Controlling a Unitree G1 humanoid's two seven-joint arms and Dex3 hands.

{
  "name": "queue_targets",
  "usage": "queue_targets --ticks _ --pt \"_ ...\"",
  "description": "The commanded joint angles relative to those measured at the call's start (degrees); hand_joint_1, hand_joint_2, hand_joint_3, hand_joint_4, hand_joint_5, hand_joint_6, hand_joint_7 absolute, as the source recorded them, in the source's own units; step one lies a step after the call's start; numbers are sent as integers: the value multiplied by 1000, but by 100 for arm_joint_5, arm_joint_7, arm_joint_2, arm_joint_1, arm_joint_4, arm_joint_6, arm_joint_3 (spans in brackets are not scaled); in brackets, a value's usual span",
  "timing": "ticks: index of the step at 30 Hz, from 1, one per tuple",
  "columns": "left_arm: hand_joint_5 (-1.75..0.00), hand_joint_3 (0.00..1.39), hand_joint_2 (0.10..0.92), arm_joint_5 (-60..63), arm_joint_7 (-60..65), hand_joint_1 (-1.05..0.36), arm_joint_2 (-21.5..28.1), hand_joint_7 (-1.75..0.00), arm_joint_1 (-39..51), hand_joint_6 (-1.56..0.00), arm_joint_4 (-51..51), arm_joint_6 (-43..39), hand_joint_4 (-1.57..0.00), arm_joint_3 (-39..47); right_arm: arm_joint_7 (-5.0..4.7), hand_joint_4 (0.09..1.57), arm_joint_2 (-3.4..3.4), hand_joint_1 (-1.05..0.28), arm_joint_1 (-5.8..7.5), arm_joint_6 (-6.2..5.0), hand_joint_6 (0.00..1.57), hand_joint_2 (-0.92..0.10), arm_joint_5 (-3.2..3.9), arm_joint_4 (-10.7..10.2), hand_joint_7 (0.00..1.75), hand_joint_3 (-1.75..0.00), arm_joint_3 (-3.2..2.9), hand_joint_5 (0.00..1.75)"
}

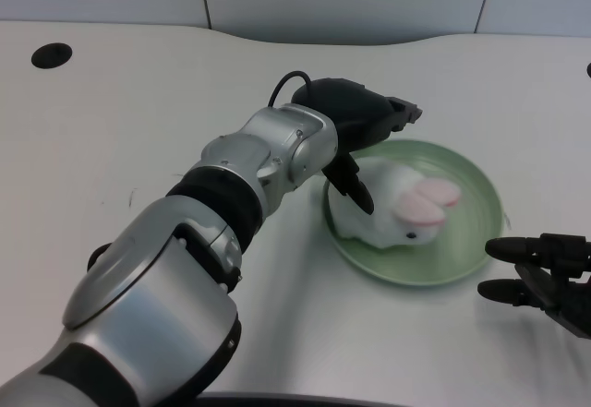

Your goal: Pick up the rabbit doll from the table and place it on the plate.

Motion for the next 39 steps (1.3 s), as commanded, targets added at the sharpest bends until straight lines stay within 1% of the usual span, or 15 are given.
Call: queue_targets --ticks 1,3,7,11,15,17,18,21,26,27,28,30,37,38,39 --pt "-3 8 884 -237 -43 -831 259 -5 -6 -67 -101 -212 0 242 -26 1174 -102 -437 161 -28 1065 -921 -7 -137 4 -220 -46 16" --pt "-5 10 894 -417 -58 -828 395 -10 62 -77 -164 -433 -7 423 9 1170 -122 -437 182 -30 1060 -921 12 -161 1 -217 -58 14" --pt "-28 19 918 -947 -180 -844 836 -22 325 -101 -375 -1138 -47 893 0 1178 -203 -446 193 -98 1060 -921 -64 -162 1 -215 -53 18" --pt "-66 39 921 -1618 -554 -834 1137 -37 745 -132 -608 -1503 -111 1461 25 1178 -222 -447 175 -107 1063 -921 -18 -124 2 -211 -67 19" --pt "-193 292 921 -2631 -1210 -769 1310 -71 1413 -226 -987 -1621 -259 2243 32 1172 -236 -442 175 -95 1062 -921 -7 -108 1 -202 -78 16" --pt "-213 324 921 -2938 -1366 -763 1333 -73 1664 -236 -1217 -1536 -270 2482 15 1171 -245 -442 174 -130 1062 -921 -39 -95 1 -200 -77 16" --pt "-504 368 921 -3108 -1429 -718 1342 -85 1811 -326 -1353 -1472 -305 2618 3 1165 -251 -443 172 -154 1061 -921 -61 -86 1 -201 -76 13" --pt "-1127 439 921 -3818 -1244 -560 1291 -138 2731 -565 -2310 -1091 -357 3230 61 1157 -264 -435 126 -148 1054 -921 -12 -23 0 -207 -88 9" --pt "-1250 454 921 -3894 -1278 -524 1276 -149 3066 -620 -3012 -624 -375 3307 74 1156 -268 -431 115 -161 1052 -921 0 3 0 -211 -89 8" --pt "-1327 476 921 -4419 -1676 -523 1338 -182 3524 -652 -3446 -163 -385 3564 27 1156 -292 -434 85 -164 1051 -921 -55 33 0 -213 -87 9" --pt "-1525 513 921 -4822 -1977 -523 1387 -489 3879 -591 -3804 213 -375 3755 -8 1157 -310 -441 62 -167 1050 -921 -97 57 0 -215 -86 9" --pt "-1697 540 921 -5275 -2296 -522 1452 -971 4300 -414 -4349 758 -365 3938 -44 1157 -327 -447 36 -174 1050 -921 -144 87 0 -217 -87 9" --pt "-1744 549 921 -5344 -2323 -522 1472 -1117 4502 -357 -4933 1311 -362 3951 -72 1157 -347 -450 33 -186 1050 -921 -130 100 0 -220 -57 9" --pt "-1744 549 921 -5574 -2421 -522 1528 -1119 4985 -355 -5168 1645 -362 4085 -34 1157 -361 -450 -106 -86 1050 -921 -27 272 0 -220 -122 9" --pt "-1745 572 921 -5849 -2534 -496 1584 -1288 5360 -378 -5358 2058 -421 4230 11 1153 -376 -445 -229 -34 1049 -921 50 441 0 -218 -174 6"
